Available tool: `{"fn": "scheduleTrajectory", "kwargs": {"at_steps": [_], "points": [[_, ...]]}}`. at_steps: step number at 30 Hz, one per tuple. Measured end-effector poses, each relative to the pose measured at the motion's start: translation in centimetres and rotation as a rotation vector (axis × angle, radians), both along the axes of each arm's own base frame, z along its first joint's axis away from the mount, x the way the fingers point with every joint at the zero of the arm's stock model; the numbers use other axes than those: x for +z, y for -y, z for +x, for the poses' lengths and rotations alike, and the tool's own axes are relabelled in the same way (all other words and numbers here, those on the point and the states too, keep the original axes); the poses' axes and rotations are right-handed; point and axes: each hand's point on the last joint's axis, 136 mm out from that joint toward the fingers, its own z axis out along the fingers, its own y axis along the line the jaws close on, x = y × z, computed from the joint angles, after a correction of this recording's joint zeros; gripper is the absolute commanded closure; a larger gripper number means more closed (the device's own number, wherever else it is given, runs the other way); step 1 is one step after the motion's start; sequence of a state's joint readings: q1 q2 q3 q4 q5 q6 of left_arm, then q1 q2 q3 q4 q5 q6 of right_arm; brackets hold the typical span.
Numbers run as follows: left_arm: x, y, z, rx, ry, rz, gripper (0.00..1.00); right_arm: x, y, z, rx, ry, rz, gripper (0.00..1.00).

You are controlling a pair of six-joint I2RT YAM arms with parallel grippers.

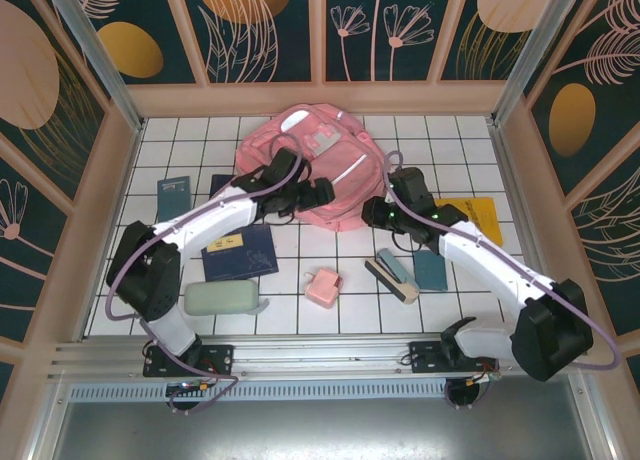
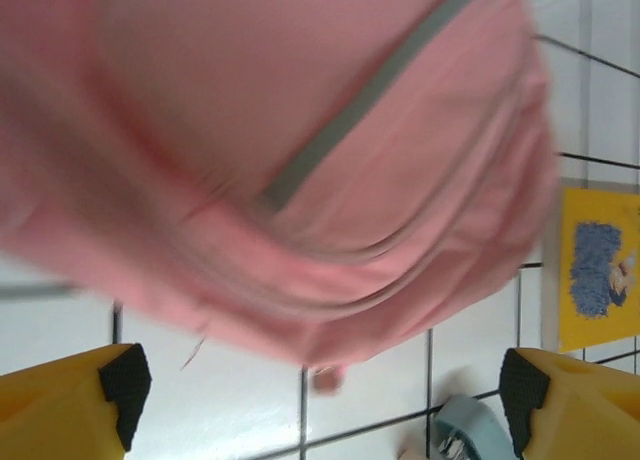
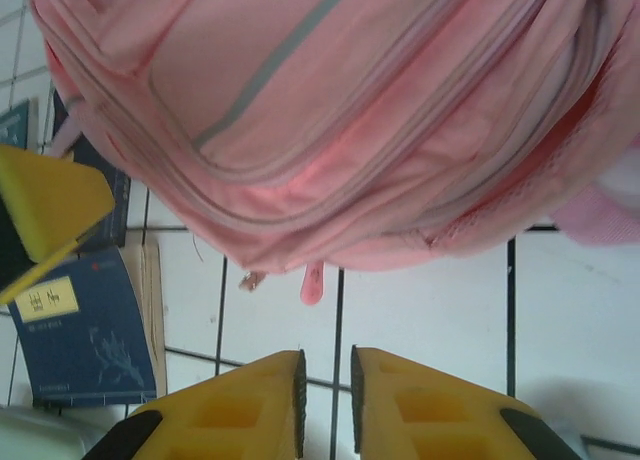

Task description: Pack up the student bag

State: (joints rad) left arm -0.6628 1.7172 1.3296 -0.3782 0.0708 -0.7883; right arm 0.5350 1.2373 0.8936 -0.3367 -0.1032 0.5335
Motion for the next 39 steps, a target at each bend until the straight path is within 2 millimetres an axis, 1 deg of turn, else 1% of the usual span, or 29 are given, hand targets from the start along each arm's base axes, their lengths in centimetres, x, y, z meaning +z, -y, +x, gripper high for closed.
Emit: {"fn": "scheduleTrajectory", "kwargs": {"at_steps": [2, 3, 4, 6, 8, 9, 10, 12, 13, 15, 16, 18, 20, 22, 28, 31, 32, 33, 35, 37, 39], "points": [[2.2, 1.7, 1.3, -0.102, 0.105, 0.041, 0.08, 0.6, 1.1, 0.3, -0.036, 0.032, 0.001, 0.76], [2.8, 2.3, 1.7, -0.146, 0.146, 0.066, 0.08, 0.9, 1.9, 0.5, -0.059, 0.046, 0.001, 0.76], [3.3, 2.9, 2.1, -0.195, 0.187, 0.100, 0.08, 1.3, 2.9, 0.7, -0.088, 0.063, 0.005, 0.75], [3.2, 4.1, 2.8, -0.276, 0.226, 0.166, 0.09, 2.3, 5.0, 1.1, -0.151, 0.101, 0.015, 0.75], [2.2, 5.7, 3.9, -0.353, 0.249, 0.247, 0.10, 3.5, 7.4, 1.1, -0.218, 0.147, 0.035, 0.75], [1.4, 6.3, 4.5, -0.381, 0.251, 0.283, 0.10, 4.0, 8.2, 1.1, -0.241, 0.164, 0.043, 0.75], [0.3, 7.1, 5.0, -0.410, 0.250, 0.318, 0.10, 4.4, 8.9, 0.9, -0.260, 0.181, 0.050, 0.75], [-2.2, 8.1, 5.7, -0.455, 0.235, 0.383, 0.10, 4.7, 9.7, 0.7, -0.276, 0.195, 0.060, 0.75], [-3.7, 8.4, 5.9, -0.474, 0.218, 0.419, 0.11, 4.7, 9.8, 0.6, -0.276, 0.194, 0.066, 0.75], [-6.0, 8.6, 6.1, -0.500, 0.185, 0.474, 0.12, 4.2, 9.9, 0.4, -0.272, 0.180, 0.072, 0.75], [-6.9, 8.7, 6.2, -0.512, 0.170, 0.496, 0.13, 3.8, 10.0, 0.3, -0.270, 0.169, 0.074, 0.75], [-8.1, 8.8, 6.4, -0.527, 0.148, 0.521, 0.15, 3.1, 10.0, 0.1, -0.265, 0.150, 0.075, 0.75], [-8.4, 8.9, 6.6, -0.533, 0.142, 0.534, 0.17, 2.6, 10.0, -0.1, -0.261, 0.137, 0.077, 0.75], [-8.2, 8.8, 6.6, -0.535, 0.145, 0.547, 0.22, 2.1, 9.9, -0.3, -0.253, 0.124, 0.083, 0.75], [-8.1, 8.3, 6.9, -0.526, 0.156, 0.593, 0.45, 1.7, 9.3, -0.7, -0.220, 0.102, 0.108, 0.76], [-8.0, 8.1, 7.0, -0.525, 0.154, 0.591, 0.55, 1.7, 9.0, -0.8, -0.207, 0.099, 0.119, 0.76], [-8.1, 8.1, 7.1, -0.526, 0.152, 0.586, 0.56, 1.7, 8.9, -0.8, -0.204, 0.100, 0.122, 0.76], [-8.1, 8.0, 7.2, -0.523, 0.149, 0.580, 0.56, 1.8, 8.8, -0.8, -0.198, 0.101, 0.127, 0.76], [-8.0, 7.9, 7.4, -0.521, 0.145, 0.570, 0.49, 2.0, 8.6, -0.8, -0.190, 0.105, 0.136, 0.76], [-8.0, 7.7, 7.6, -0.515, 0.139, 0.556, 0.39, 2.1, 8.4, -0.8, -0.181, 0.105, 0.143, 0.76], [-7.9, 7.5, 7.8, -0.504, 0.135, 0.548, 0.30, 2.1, 8.3, -0.9, -0.172, 0.102, 0.150, 0.76]]}}
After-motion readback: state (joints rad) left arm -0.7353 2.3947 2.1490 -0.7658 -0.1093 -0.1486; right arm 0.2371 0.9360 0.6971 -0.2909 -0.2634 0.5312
